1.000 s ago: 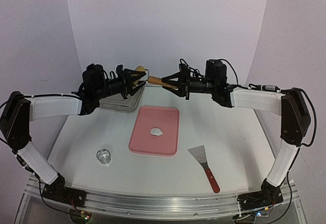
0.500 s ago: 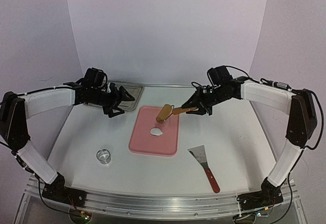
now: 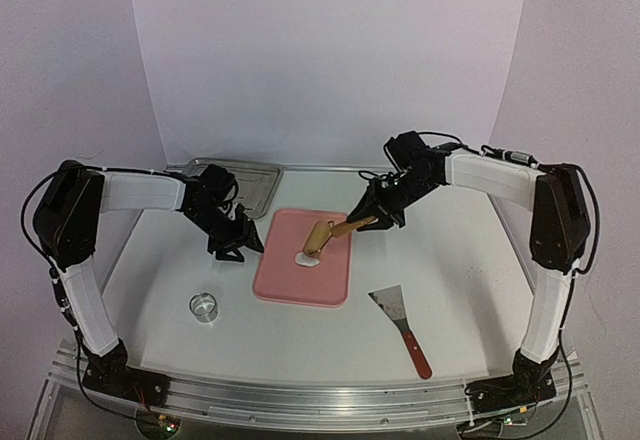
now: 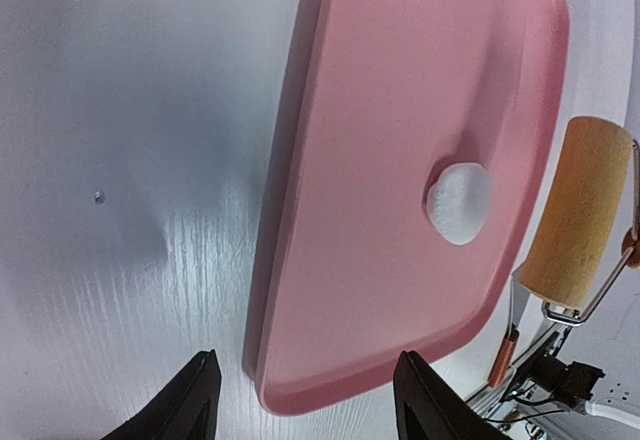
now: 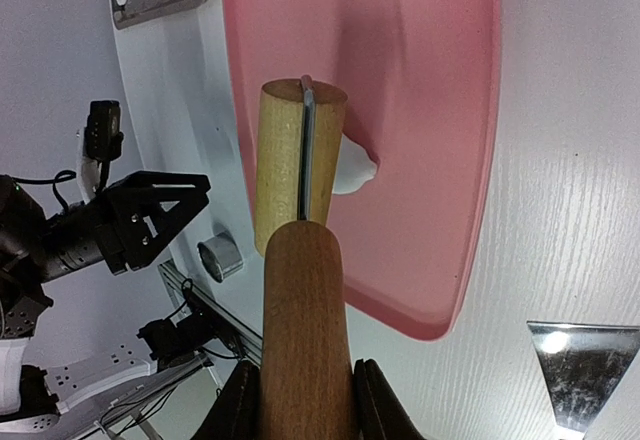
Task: Roll out the dumpling wrappers from the dough
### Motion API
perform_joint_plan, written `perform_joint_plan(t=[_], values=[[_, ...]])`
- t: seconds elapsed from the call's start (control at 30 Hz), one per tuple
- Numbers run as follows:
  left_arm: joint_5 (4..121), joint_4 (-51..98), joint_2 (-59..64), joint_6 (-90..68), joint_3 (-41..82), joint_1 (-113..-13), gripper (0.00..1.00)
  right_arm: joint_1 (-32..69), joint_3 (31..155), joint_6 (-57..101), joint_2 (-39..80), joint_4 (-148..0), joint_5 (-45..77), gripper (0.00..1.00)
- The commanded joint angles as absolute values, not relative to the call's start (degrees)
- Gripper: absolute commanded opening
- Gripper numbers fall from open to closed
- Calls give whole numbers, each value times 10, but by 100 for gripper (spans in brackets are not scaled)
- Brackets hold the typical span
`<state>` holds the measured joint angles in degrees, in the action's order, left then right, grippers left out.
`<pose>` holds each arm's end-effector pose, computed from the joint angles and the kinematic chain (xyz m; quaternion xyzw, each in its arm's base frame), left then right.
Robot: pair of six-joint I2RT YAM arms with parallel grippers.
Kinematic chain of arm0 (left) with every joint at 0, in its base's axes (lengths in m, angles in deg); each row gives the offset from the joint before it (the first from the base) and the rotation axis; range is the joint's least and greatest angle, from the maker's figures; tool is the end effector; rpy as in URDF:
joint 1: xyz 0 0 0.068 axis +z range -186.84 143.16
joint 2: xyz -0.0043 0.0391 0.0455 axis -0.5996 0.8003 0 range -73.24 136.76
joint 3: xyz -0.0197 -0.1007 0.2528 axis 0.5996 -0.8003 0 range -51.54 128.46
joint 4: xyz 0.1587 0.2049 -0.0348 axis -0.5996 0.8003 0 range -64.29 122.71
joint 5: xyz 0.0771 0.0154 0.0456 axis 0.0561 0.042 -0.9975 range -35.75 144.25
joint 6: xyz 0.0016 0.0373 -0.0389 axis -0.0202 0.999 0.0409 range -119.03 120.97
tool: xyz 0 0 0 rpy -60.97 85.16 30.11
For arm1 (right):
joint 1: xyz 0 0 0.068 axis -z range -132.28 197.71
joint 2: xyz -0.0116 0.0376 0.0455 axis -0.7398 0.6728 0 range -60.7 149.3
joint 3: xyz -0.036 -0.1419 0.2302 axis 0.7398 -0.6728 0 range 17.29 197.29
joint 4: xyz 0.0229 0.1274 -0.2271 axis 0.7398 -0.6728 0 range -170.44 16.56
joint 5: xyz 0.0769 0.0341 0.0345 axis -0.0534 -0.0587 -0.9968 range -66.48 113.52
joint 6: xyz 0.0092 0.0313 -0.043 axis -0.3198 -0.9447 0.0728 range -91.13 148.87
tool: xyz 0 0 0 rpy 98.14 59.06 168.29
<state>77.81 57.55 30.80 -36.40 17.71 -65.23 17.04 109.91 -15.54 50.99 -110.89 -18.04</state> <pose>0.3116 -0.1846 0.1813 -0.0338 0.9590 -0.2755 0.0581 0.3528 0.2366 0.2515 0.0056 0.9011 0.4334 0.0065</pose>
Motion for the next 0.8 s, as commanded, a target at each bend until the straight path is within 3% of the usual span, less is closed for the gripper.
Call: perform_joint_plan(t=[0.0, 0.77], values=[[755, 582, 346, -325, 225, -674, 60, 166, 1148, -128, 538, -1112, -196, 0], [629, 649, 431, -298, 290, -713, 52, 158, 1196, -68, 622, -1223, -127, 0]])
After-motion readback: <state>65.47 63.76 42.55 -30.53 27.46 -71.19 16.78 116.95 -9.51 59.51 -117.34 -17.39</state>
